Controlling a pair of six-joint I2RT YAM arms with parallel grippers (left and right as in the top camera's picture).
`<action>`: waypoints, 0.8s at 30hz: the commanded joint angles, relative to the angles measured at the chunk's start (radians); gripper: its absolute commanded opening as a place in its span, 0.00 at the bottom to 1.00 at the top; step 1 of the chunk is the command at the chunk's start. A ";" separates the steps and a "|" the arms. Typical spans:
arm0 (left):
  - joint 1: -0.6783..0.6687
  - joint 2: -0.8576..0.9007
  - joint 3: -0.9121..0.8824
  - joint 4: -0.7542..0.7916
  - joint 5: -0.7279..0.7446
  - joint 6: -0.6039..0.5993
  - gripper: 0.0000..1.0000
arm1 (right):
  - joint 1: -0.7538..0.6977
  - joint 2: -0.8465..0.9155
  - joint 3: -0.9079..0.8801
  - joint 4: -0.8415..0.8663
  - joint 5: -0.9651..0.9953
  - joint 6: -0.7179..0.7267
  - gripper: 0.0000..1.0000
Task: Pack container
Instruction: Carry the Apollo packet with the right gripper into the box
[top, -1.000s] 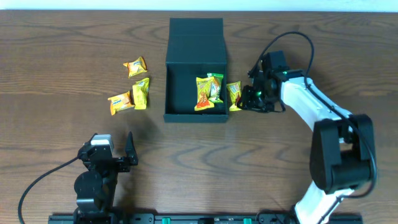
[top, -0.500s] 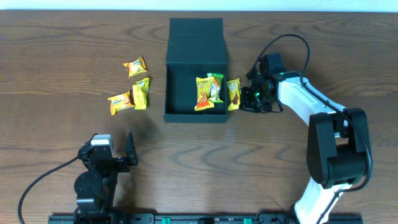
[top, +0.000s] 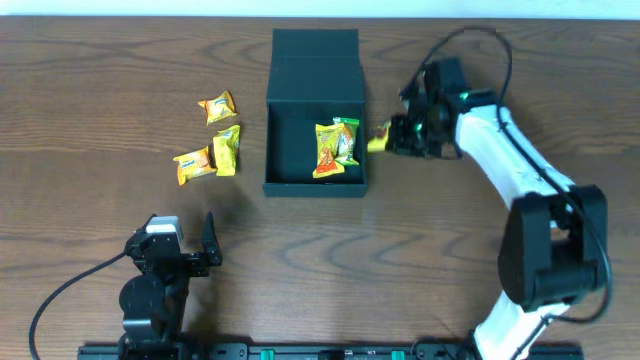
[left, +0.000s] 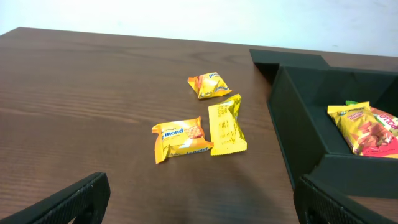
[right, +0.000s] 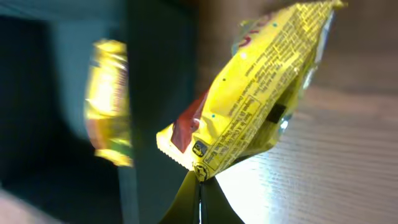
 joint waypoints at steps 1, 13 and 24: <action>0.006 -0.005 -0.014 -0.033 -0.006 -0.003 0.95 | 0.004 -0.073 0.116 -0.027 -0.011 -0.009 0.01; 0.006 -0.005 -0.014 -0.033 -0.006 -0.003 0.95 | 0.191 -0.089 0.248 -0.045 -0.124 -0.033 0.01; 0.006 -0.005 -0.014 -0.033 -0.006 -0.003 0.96 | 0.310 -0.032 0.125 -0.052 -0.162 -0.111 0.01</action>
